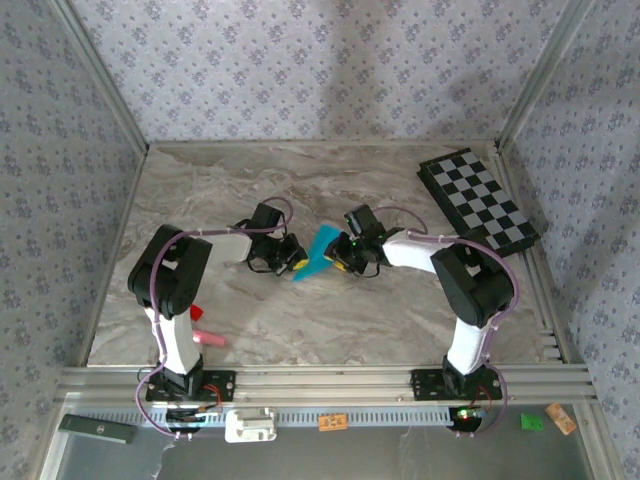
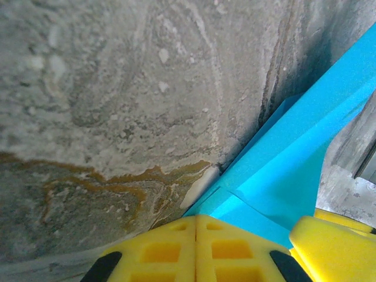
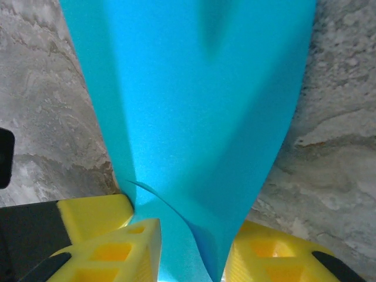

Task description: Fold a paper plane with a square sheet of paper (pick it up from the middle)

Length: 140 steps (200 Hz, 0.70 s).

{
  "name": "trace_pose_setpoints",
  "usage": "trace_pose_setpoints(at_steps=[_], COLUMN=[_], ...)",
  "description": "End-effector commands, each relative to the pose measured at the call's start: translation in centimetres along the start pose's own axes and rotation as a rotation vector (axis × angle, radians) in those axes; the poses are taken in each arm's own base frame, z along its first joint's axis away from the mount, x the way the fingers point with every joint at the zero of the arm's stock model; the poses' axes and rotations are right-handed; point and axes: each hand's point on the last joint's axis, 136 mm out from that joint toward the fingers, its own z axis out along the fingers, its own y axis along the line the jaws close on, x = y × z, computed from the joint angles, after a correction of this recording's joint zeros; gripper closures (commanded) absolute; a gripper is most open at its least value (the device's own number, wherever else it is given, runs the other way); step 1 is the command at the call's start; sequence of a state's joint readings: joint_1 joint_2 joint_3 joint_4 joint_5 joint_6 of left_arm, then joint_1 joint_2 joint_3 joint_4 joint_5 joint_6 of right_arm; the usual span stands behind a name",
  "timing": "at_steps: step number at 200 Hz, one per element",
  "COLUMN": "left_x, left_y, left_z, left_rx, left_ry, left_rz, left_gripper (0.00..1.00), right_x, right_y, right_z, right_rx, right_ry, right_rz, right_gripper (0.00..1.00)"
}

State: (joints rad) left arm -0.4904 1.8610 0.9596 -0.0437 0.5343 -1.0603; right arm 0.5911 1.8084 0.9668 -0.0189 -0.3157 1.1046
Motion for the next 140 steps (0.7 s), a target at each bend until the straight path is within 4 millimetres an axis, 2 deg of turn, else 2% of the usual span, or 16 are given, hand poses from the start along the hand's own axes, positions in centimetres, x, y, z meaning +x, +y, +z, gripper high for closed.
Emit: trace_pose_setpoints(at_steps=[1,41,79,105,140], left_x=[0.3,0.3,0.1,-0.5,-1.2], left_y=[2.3,2.2,1.6,0.1,-2.3], left_z=[0.4,0.3,-0.1,-1.1,-3.5], left_rx=[-0.061,-0.058,-0.052,-0.029,-0.002], left_ry=[0.015,0.016,0.005,-0.023,-0.100], left_rz=[-0.047,-0.044,-0.023,0.033,0.183], left_gripper=[0.93,0.92,0.90,0.85,0.76], right_x=[-0.5,-0.4,-0.6,-0.8,-1.7], right_y=[1.1,0.7,0.3,0.4,0.8], right_z=[-0.5,-0.1,-0.3,-0.6,-1.9], right_rx=[-0.082,-0.096,-0.095,-0.096,-0.083], right_ry=[-0.029,-0.017,-0.023,-0.037,-0.080], right_rz=[0.030,0.073,0.099,0.097,0.055], right_gripper=[0.69,0.75,0.87,0.95,1.00])
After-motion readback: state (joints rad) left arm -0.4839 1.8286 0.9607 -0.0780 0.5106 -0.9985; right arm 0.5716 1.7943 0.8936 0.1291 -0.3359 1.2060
